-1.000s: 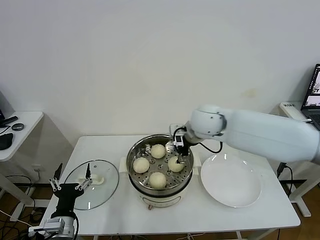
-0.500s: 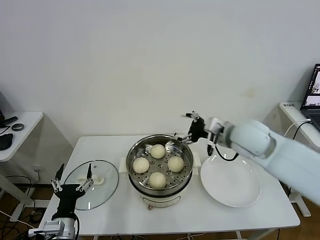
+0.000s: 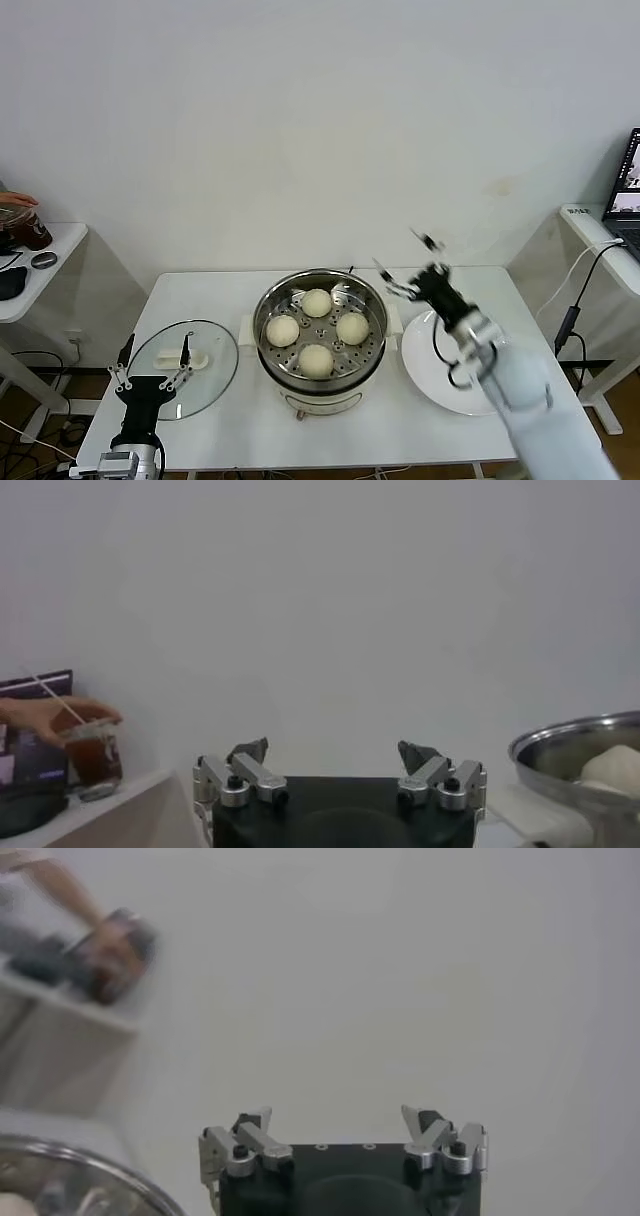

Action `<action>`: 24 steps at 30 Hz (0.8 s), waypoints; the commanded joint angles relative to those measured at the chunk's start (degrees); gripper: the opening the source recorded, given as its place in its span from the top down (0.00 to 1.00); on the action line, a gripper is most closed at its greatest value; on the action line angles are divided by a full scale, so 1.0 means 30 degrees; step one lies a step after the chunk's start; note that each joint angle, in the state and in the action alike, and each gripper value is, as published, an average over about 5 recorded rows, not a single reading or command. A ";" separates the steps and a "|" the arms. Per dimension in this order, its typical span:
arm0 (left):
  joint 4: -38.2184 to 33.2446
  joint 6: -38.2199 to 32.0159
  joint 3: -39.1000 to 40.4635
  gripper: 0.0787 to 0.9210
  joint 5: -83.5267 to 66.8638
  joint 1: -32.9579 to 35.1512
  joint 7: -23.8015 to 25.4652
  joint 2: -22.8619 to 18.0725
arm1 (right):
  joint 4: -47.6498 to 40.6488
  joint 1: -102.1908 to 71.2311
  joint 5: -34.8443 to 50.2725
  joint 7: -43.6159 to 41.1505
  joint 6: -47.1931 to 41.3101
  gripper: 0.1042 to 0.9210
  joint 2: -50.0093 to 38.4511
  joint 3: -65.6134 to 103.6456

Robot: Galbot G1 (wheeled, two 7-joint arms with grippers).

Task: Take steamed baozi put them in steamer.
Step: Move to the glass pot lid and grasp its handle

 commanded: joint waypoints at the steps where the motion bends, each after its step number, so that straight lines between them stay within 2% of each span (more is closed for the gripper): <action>1: 0.2062 -0.0671 -0.0527 0.12 0.9379 0.0104 -0.2387 0.0689 | 0.0604 -1.0598 -0.0503 -0.0046 0.4296 0.12 0.6710 0.7991; 8: 0.4350 -0.2191 -0.2102 0.12 1.9845 0.0763 -0.2486 0.3045 | 0.1443 -1.1456 0.1075 0.0640 0.2530 0.12 0.6937 0.9054; 11: 0.5445 -0.2743 -0.1964 0.12 2.3241 0.0417 -0.2732 0.3523 | 0.1678 -1.1644 0.1358 0.0802 0.2291 0.12 0.7049 0.9025; 17: 0.7969 -0.2958 -0.1246 0.12 2.6142 -0.1606 -0.2250 0.4140 | 0.2340 -1.1905 0.1482 0.0901 0.1958 0.12 0.7180 0.8680; 24: 0.9876 -0.3019 -0.0540 0.12 2.7001 -0.3842 -0.2157 0.4773 | 0.2583 -1.2118 0.1534 0.0967 0.2016 0.12 0.7135 0.8583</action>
